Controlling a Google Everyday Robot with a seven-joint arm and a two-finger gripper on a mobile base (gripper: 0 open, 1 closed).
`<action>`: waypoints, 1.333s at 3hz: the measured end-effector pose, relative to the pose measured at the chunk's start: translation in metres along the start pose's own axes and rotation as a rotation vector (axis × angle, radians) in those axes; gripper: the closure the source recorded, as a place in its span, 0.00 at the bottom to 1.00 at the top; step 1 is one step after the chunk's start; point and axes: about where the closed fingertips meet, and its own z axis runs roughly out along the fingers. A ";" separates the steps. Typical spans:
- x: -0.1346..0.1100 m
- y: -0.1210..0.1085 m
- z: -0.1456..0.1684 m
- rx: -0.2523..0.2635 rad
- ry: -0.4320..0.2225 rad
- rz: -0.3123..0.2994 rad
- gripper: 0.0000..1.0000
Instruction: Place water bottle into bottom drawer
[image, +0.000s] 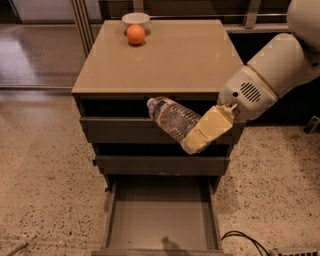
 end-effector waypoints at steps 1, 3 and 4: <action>0.031 -0.031 0.039 -0.110 0.021 -0.063 1.00; 0.077 -0.079 0.103 0.127 0.109 -0.002 1.00; 0.086 -0.089 0.113 0.192 0.106 0.034 1.00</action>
Offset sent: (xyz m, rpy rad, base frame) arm 0.0237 -0.0198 -0.1813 -0.1008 -0.0552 0.0000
